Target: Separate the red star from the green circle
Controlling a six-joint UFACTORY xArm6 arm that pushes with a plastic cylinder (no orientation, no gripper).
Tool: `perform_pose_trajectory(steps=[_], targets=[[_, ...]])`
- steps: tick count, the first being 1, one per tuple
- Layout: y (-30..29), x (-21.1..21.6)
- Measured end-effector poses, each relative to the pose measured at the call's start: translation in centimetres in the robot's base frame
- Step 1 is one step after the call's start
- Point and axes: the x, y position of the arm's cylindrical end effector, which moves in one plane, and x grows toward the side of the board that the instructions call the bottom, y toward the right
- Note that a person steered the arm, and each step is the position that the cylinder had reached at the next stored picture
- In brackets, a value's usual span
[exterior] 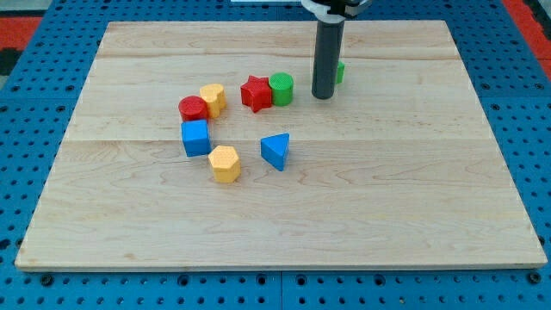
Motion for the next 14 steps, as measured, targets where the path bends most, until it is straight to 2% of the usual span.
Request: perform_pose_trajectory(steps=[2, 3, 6, 7, 9, 10, 11, 12, 13, 14], targets=[[-3.6, 4.2], [-8.0, 4.3], [-12.5, -2.7], [-12.6, -6.7], [-6.8, -5.7], [-4.6, -7.8], [-8.4, -10.2], [-5.3, -5.8], [-8.5, -5.8], [-9.5, -8.0]])
